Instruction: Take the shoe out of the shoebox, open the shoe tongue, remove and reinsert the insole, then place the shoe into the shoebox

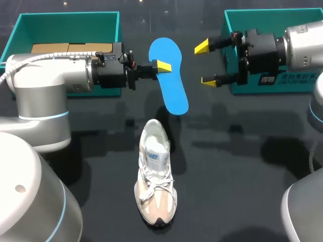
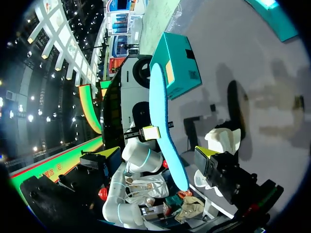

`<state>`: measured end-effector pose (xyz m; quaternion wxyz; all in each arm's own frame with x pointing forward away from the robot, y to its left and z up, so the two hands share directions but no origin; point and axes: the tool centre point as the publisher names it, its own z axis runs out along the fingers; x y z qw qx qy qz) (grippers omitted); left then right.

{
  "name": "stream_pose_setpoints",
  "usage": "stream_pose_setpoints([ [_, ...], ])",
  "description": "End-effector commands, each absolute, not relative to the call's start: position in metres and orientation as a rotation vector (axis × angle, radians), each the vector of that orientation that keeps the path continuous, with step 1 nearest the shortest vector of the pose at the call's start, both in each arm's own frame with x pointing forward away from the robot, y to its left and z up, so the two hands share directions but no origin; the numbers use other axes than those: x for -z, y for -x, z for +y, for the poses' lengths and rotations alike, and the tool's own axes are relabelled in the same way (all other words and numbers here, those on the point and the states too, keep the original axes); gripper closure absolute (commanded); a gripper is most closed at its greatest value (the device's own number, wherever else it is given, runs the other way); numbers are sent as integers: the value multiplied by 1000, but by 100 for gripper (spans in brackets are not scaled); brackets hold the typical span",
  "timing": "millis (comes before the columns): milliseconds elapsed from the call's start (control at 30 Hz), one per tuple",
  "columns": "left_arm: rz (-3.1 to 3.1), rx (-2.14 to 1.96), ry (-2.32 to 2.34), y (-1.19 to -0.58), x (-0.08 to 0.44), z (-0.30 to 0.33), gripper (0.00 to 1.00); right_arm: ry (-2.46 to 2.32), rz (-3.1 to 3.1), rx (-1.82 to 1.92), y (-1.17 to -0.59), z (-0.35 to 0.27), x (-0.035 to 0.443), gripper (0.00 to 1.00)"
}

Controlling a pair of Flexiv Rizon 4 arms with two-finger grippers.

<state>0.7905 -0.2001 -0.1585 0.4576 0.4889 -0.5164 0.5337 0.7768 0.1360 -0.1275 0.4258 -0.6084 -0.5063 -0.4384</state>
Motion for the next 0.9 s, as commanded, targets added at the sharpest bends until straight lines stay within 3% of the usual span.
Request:
stream_pose_setpoints([
  [33, -1272, -1316, -1205, -790, 159, -200, 100, 1452, -1192, 1166, -774, 142, 132, 0],
  [600, -1732, -1985, -753, -798, 119, -178, 100, 1427, -1113, 1177, -770, 146, 136, 0],
  [900, -2007, -2194, -193, -802, 115, -163, 100, 1427, -1113, 1177, -770, 146, 136, 0],
])
